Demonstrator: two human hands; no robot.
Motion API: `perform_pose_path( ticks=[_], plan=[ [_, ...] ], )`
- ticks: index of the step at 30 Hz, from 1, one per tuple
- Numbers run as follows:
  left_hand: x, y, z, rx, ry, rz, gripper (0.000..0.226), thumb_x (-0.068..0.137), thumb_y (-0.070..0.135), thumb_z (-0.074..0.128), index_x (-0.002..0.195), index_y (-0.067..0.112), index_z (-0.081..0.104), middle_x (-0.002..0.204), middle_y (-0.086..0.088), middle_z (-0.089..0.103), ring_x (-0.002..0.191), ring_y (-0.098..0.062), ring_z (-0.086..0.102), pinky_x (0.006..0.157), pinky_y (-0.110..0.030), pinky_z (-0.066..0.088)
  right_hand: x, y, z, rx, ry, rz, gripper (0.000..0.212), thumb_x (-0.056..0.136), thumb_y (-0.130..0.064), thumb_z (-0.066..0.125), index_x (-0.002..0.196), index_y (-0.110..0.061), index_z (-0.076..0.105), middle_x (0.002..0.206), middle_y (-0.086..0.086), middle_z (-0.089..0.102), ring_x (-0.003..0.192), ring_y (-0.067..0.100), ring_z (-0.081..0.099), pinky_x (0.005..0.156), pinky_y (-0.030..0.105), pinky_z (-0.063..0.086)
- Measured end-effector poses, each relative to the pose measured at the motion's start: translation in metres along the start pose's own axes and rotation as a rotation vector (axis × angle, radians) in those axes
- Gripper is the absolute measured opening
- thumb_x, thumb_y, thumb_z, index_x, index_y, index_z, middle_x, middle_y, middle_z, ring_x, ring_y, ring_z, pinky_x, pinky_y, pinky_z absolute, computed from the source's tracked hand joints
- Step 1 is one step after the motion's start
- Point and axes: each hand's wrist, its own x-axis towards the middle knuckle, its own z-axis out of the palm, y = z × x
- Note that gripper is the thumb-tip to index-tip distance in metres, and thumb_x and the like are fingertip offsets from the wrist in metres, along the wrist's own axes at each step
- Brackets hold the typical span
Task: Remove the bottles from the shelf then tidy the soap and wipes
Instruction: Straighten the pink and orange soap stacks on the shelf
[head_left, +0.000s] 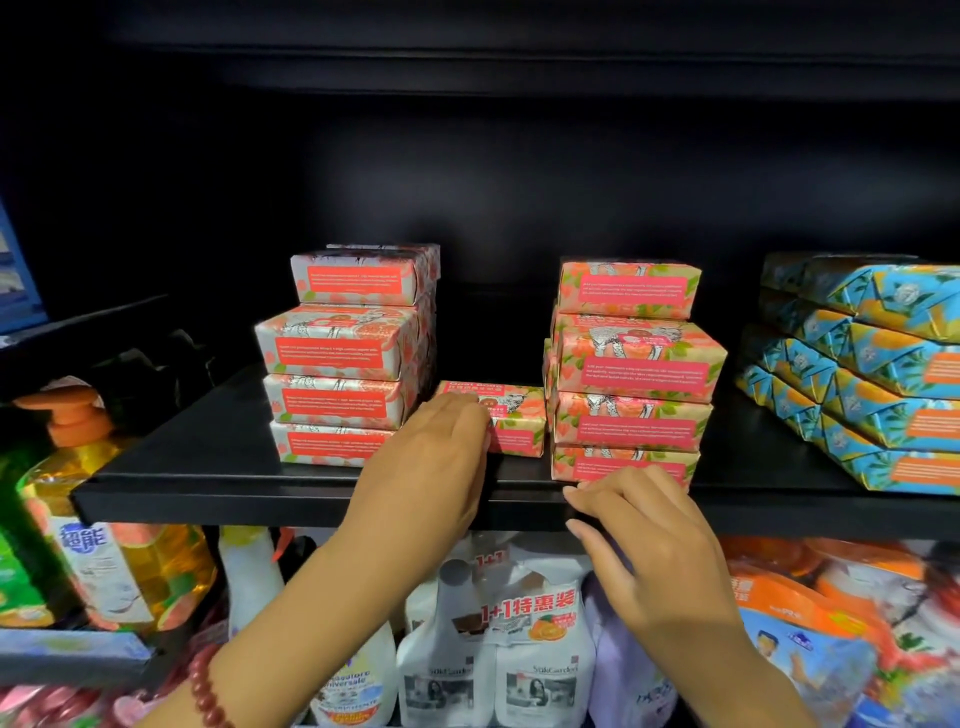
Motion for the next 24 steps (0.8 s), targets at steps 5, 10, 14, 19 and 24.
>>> perform_pose_path(
  ticks=[5,10,14,19,24],
  plan=[
    [0.009,0.005,0.005,0.010,0.009,-0.007,0.012,0.081,0.000,0.066,0.087,0.004,0.056,0.090,-0.012,0.061,0.081,-0.029,0.059,0.062,-0.024,0.032,0.002,0.000,-0.002,-0.005,-0.039,-0.011,0.024,0.086,-0.026,0.050,0.092,-0.012,0.068,0.084,-0.005,0.059,0.081,0.011,0.046,0.073,0.023,0.038],
    [0.004,0.004,0.009,-0.027,-0.002,0.011,0.028,0.098,0.022,0.045,0.115,0.004,0.058,0.124,-0.013,0.056,0.119,-0.029,0.050,0.098,-0.035,0.042,0.010,-0.003,-0.023,0.096,0.074,-0.042,0.023,0.086,-0.021,0.057,0.096,-0.007,0.071,0.095,0.000,0.065,0.093,0.011,0.054,0.084,0.021,0.044],
    [-0.016,0.000,0.009,-0.163,0.186,0.101,0.031,0.094,0.028,0.046,0.099,0.009,0.070,0.110,-0.005,0.067,0.105,-0.019,0.059,0.090,-0.027,0.045,0.045,0.006,-0.061,-0.017,0.256,-0.077,0.027,0.082,-0.016,0.067,0.105,-0.001,0.067,0.107,0.008,0.063,0.104,0.020,0.054,0.098,0.022,0.036],
    [-0.027,-0.003,0.015,-0.152,0.195,0.118,0.029,0.090,0.033,0.049,0.085,0.016,0.072,0.084,0.006,0.070,0.080,-0.013,0.066,0.059,-0.028,0.053,0.073,0.039,-0.068,-0.064,-0.088,0.019,0.066,0.076,-0.053,0.059,0.127,-0.011,0.054,0.126,0.002,0.055,0.119,0.009,0.042,0.099,0.020,0.033],
    [-0.023,0.004,0.004,-0.385,0.205,-0.050,0.031,0.087,0.045,0.050,0.085,0.025,0.073,0.081,0.016,0.070,0.077,-0.001,0.063,0.060,-0.029,0.054,0.073,0.035,-0.066,-0.046,-0.013,-0.028,0.053,0.074,-0.040,0.066,0.116,-0.008,0.058,0.112,0.003,0.058,0.107,0.007,0.041,0.090,0.007,0.029]
  ],
)
